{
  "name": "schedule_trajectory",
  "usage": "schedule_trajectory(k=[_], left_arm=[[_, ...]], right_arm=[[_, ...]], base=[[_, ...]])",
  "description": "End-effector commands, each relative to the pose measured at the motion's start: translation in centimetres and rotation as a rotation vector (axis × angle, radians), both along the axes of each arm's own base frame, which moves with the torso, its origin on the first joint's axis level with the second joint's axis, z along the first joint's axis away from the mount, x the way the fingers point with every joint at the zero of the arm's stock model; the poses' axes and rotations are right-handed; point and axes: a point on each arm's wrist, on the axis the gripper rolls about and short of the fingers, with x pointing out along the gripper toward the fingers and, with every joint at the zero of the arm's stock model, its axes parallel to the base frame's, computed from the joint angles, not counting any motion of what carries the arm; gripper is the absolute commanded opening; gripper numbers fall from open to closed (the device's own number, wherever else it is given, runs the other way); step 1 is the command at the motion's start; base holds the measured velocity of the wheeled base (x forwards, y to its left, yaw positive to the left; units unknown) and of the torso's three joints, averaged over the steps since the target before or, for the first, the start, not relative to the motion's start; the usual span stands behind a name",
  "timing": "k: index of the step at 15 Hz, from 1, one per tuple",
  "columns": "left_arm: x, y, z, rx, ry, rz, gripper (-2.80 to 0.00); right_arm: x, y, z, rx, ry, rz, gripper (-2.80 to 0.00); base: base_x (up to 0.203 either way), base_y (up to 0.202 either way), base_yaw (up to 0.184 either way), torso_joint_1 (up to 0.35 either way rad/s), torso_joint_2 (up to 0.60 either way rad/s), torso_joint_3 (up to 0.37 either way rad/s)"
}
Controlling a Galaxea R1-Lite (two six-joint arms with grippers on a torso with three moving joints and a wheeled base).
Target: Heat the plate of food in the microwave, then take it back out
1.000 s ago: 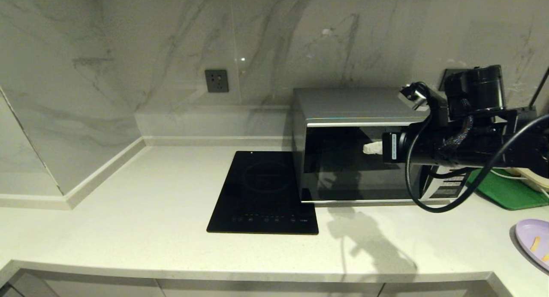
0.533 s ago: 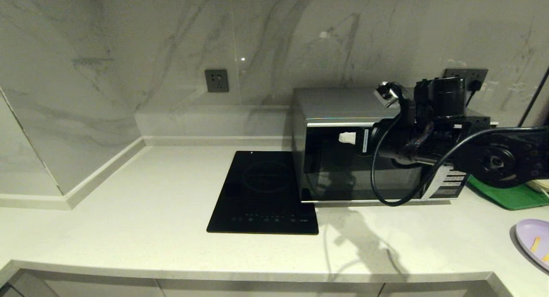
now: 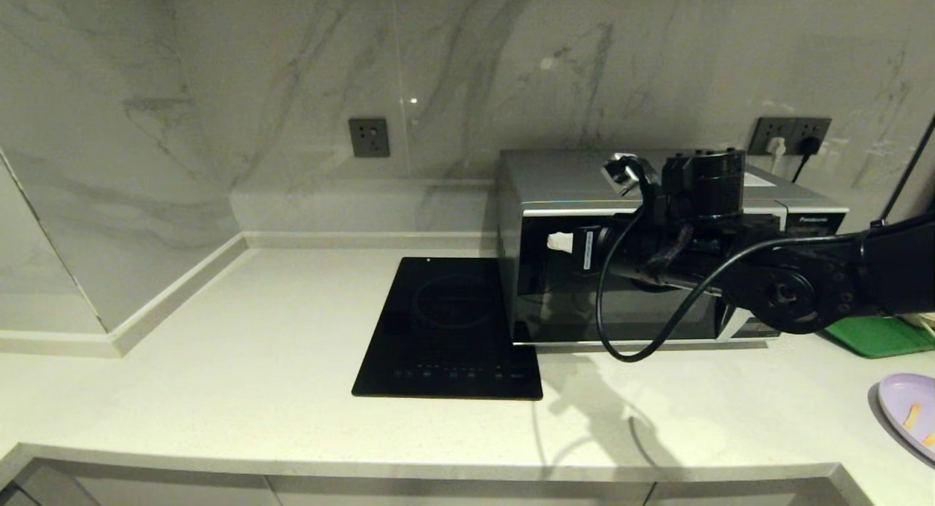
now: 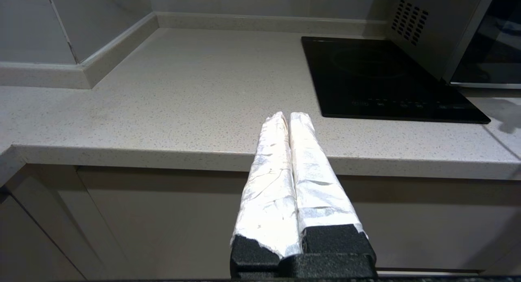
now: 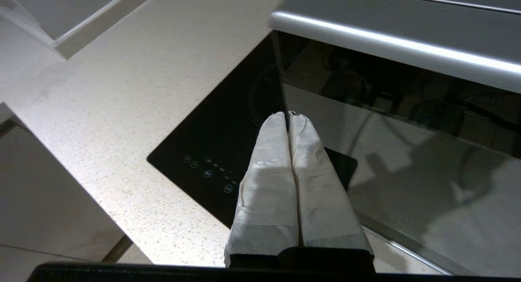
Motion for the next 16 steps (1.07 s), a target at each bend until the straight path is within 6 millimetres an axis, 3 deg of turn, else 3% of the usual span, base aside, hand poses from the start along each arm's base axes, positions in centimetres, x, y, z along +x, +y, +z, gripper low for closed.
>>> schedule_trajectory(k=[1, 7, 16], left_arm=[[0.0, 0.0, 0.0, -0.001, -0.001, 0.000, -2.80], [0.0, 0.0, 0.0, -0.001, -0.001, 0.000, -2.80], [0.0, 0.0, 0.0, -0.001, -0.001, 0.000, -2.80]], right_arm=[[0.5, 0.8, -0.3, 0.004, -0.009, 0.011, -2.80], [2.7, 1.7, -1.5, 0.024, -0.084, -0.059, -2.80], [3.8, 2.0, -1.6, 0.021, -0.102, -0.127, -2.80]], base=[[0.000, 0.000, 0.000, 0.000, 0.00, 0.000], [0.000, 0.000, 0.000, 0.000, 0.00, 0.000], [0.000, 0.000, 0.000, 0.000, 0.00, 0.000]])
